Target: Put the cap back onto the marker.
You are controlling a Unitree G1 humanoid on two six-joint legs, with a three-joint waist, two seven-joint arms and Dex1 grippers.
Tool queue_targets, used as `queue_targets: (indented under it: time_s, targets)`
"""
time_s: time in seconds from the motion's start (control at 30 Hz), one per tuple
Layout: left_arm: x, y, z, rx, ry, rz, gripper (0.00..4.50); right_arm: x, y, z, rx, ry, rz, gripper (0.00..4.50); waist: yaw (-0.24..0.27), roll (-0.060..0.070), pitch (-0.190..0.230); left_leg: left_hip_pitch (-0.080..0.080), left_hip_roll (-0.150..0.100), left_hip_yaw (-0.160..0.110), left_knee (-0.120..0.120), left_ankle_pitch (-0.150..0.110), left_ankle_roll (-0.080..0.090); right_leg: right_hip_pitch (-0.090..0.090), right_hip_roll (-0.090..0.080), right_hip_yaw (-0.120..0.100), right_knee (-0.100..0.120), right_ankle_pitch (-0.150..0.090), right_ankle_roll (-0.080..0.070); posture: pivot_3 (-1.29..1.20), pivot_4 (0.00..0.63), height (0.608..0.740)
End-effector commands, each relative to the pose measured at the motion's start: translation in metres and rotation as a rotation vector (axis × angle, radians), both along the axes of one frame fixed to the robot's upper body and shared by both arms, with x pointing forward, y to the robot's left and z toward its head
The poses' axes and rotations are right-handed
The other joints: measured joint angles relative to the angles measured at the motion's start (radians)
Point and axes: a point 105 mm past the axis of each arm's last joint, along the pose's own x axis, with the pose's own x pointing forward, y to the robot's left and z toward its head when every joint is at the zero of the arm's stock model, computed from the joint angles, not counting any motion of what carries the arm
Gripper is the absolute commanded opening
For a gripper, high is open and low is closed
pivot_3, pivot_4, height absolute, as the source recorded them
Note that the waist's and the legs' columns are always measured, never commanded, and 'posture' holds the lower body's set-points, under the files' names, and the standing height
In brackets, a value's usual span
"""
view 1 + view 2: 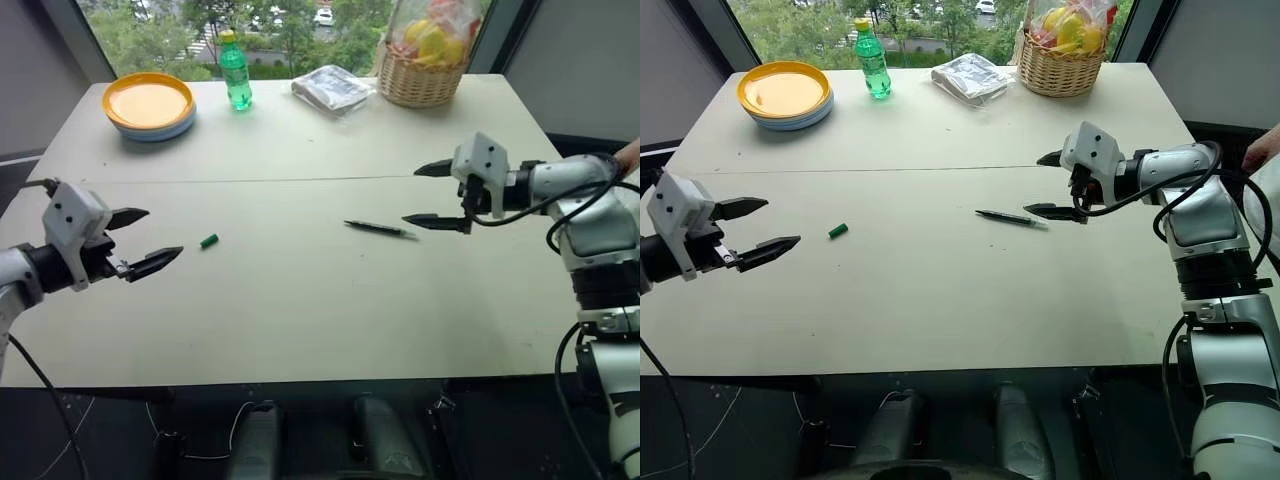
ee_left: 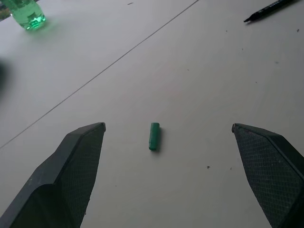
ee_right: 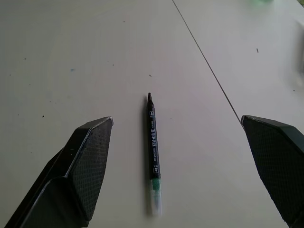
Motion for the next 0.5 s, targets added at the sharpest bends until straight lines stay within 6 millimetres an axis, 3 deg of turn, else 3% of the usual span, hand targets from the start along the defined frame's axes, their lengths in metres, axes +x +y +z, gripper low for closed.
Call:
queue_targets:
  time_s: [0.03,0.5]
  targets:
    - [-0.0016,0.0022,0.0102,0.009,-0.031,0.003,4.5,-0.0026,0.0043,0.0121,0.003,-0.036,0.023,4.46,0.0,0.0,0.0,0.0,0.0,0.0,0.0,0.0,0.0,0.0,0.0,0.0,0.0,0.0,0.0,0.0,0.15,0.74]
    - [-0.0002,0.0,0.0079,-0.003,-0.031,0.002,4.5,-0.0043,0.0083,0.0085,0.002,-0.021,0.036,4.46,0.0,0.0,0.0,0.0,0.0,0.0,0.001,0.0,0.0,0.0,0.0,0.0,0.001,0.0,0.0,0.0,0.15,0.74]
